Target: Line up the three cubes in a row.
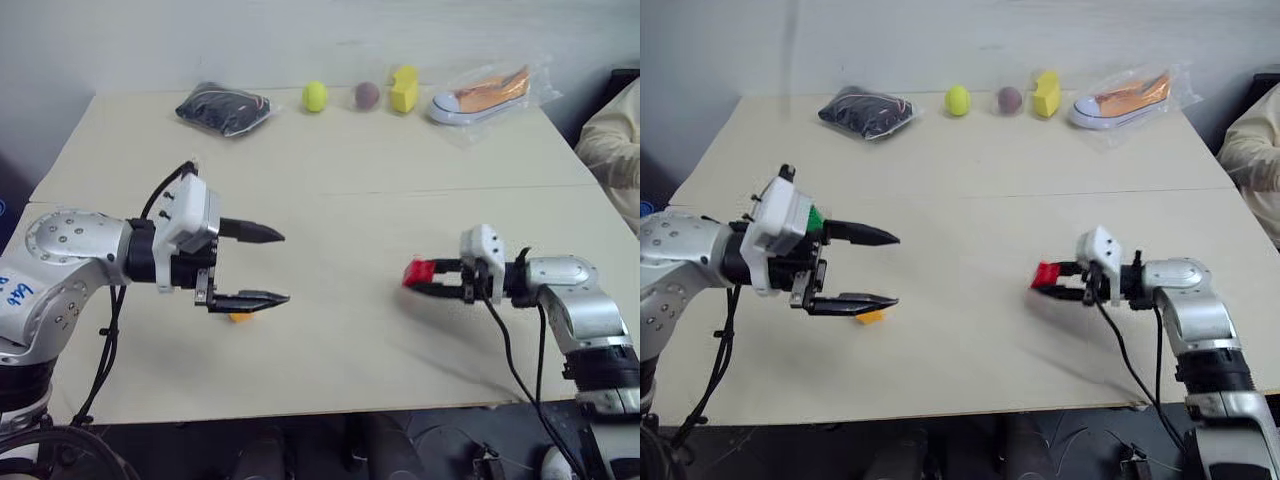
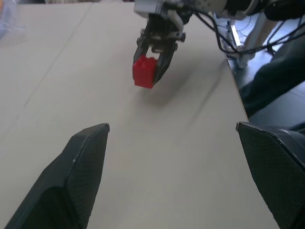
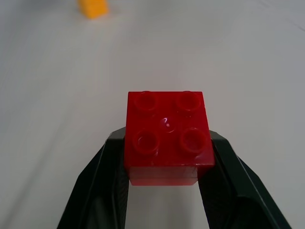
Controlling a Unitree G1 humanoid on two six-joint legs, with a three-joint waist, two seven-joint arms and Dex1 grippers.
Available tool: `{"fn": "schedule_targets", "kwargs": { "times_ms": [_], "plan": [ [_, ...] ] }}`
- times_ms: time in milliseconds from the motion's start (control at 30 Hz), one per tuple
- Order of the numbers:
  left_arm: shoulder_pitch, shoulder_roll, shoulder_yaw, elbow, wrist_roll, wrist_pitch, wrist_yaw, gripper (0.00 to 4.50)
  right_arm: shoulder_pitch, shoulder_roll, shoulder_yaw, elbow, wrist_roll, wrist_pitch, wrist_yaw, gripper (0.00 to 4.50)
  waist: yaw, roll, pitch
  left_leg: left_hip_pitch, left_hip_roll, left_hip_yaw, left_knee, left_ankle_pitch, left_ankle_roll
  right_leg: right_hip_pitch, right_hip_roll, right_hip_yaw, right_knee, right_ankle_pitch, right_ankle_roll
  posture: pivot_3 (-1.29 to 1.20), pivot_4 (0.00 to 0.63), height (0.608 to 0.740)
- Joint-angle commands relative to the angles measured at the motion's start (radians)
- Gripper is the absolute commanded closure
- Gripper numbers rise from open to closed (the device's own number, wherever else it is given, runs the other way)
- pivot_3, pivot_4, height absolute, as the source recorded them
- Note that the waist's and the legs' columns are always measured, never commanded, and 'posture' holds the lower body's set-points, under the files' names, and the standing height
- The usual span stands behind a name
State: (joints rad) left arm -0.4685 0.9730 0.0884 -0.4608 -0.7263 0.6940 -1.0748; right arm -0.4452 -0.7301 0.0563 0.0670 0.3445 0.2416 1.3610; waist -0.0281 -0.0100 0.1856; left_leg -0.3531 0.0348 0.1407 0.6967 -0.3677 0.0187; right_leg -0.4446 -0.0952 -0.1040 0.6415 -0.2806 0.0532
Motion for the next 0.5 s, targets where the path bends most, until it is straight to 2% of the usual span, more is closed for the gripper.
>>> {"fn": "schedule_targets", "kwargs": {
  "times_ms": [33,233,500],
  "plan": [
    [0.041,0.025,0.005,-0.028,0.05,-0.068,-0.032,0.0,0.025,-0.008,0.071,-0.114,-0.015,-0.036,0.045,2.99,0.002,0.0,0.0,0.0,0.0,0.0,0.0,0.0,0.0,0.0,0.0,0.0,0.0,0.0,0.0,0.0,0.15,0.74],
    [0.105,0.033,0.007,-0.063,0.077,-0.106,-0.054,0.0,0.005,0.039,0.15,-0.043,-0.092,-0.132,0.028,2.99,0.009,0.0,0.0,0.0,-0.001,0.0,0.001,0.0,0.0,0.0,-0.001,0.0,0.0,0.0,0.0,0.0,0.15,0.74],
    [0.148,0.036,0.03,-0.082,0.077,-0.108,-0.038,0.0,-0.024,0.077,0.184,0.044,-0.127,-0.183,0.028,2.99,0.01,0.0,0.0,0.0,0.0,0.0,0.001,0.0,0.0,0.0,-0.001,0.0,0.0,0.0,0.0,0.0,0.15,0.74]
  ]
}}
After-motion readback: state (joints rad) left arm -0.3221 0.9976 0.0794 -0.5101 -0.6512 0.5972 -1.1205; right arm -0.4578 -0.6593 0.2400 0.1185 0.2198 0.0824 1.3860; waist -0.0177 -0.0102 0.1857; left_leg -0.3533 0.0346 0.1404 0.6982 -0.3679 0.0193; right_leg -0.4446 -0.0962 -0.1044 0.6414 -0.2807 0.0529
